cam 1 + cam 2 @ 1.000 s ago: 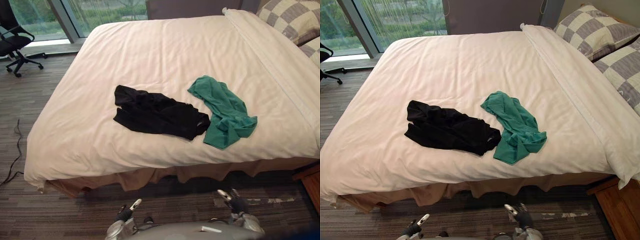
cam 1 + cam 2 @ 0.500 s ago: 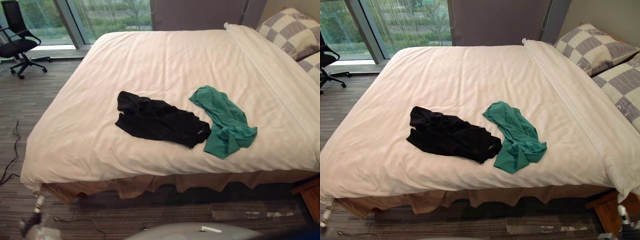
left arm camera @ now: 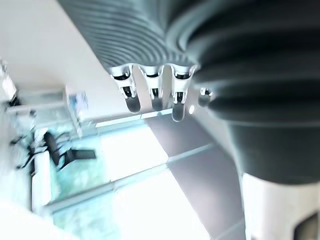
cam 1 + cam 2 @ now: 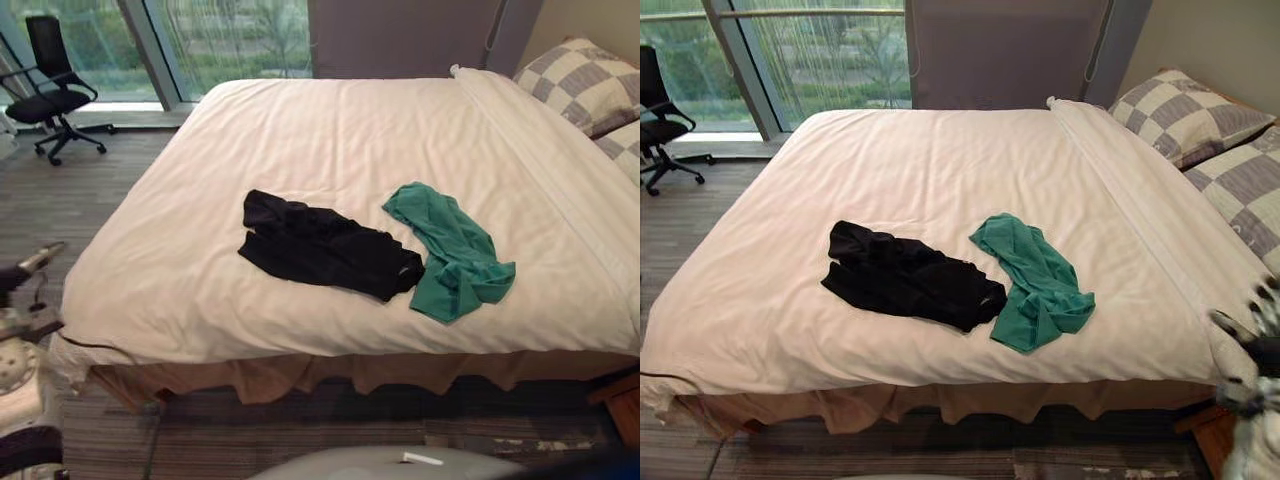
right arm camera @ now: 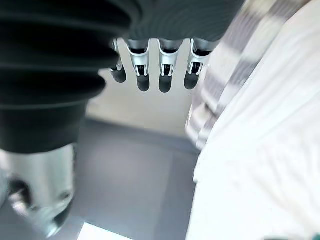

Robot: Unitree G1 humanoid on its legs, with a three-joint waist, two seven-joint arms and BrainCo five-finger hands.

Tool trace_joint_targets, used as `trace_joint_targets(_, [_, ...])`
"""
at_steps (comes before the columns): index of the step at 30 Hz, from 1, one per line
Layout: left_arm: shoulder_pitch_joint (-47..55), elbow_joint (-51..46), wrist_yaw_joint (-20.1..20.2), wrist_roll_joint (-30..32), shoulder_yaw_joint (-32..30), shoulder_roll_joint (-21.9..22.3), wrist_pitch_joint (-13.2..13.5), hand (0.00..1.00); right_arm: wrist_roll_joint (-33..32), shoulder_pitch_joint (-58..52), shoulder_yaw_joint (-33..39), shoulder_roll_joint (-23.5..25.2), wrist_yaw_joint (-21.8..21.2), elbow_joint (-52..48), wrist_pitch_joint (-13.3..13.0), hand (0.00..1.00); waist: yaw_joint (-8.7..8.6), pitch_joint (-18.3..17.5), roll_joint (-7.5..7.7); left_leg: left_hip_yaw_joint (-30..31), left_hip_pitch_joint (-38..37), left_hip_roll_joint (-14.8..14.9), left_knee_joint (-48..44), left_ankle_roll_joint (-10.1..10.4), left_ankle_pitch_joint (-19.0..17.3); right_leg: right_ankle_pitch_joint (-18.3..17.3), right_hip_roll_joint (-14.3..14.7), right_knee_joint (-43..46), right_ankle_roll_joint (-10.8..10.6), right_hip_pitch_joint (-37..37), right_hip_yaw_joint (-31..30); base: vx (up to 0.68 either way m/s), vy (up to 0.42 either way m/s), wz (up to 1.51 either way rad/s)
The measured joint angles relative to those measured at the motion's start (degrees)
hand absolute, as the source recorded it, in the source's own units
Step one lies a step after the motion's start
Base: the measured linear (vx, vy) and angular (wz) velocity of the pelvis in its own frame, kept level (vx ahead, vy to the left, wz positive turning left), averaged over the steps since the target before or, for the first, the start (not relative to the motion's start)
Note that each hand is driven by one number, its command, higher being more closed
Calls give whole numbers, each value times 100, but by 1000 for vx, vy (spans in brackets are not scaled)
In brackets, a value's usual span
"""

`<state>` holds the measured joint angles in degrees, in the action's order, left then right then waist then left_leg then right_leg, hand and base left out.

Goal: Tidy the bed and pick cloth on bed and put in laundry

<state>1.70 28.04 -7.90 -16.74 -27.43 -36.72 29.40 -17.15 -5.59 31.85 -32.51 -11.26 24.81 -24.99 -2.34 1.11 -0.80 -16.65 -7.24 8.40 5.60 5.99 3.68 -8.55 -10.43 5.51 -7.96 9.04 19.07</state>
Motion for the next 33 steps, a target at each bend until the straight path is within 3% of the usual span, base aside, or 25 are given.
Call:
trace_joint_targets(2, [-1,-516,2,332,324,271,-476,0,458,28,-334,-2,33,-171,377,0,24,30,-45,-1,28,26,1,-10,9,-31,19,56,40,-67,-59,-16,-12,-5])
trace_joint_targets(5, [-2,-1237,-41,824,777,490,-902,0,787,94,-778,3,33,-522,674,0,2,110,-34,-14,39,60,1,-7,15,-55,47,120,80,-98,-126,4,-19,-6])
trace_joint_targets(11, [-104,-1388,-214,1424,1443,718,-1448,0,1007,341,-1429,41,113,-785,985,0,-14,272,98,-165,197,91,-1,-8,41,-56,80,260,91,-467,-482,-4,2,-18])
trace_joint_targets(15, [-303,-1377,-368,1650,1528,718,-1640,0,1006,352,-1560,141,211,-1037,1158,0,-11,381,279,-242,286,92,-3,2,48,-57,118,258,95,-630,-969,7,15,-6])
trace_joint_targets(27, [-1153,-1277,-816,2504,1682,623,-1995,0,842,742,-1730,498,548,-1936,1399,0,25,997,399,-443,1106,271,-385,-7,80,186,267,283,195,-1470,-1323,-39,-2,-10])
trace_joint_targets(31, [-3025,743,-881,2368,2276,-216,-2016,0,830,1438,-2151,468,581,-1770,1404,0,-47,1286,399,-723,1244,355,-501,-7,80,307,353,375,209,-1824,-1654,-55,-4,-39])
trace_joint_targets(33, [-3937,986,-939,2253,2573,-406,-2067,0,818,1925,-2370,436,575,-1672,1402,0,-153,1436,423,-810,1424,368,-598,-9,80,383,362,415,206,-2053,-1785,-79,-2,-34])
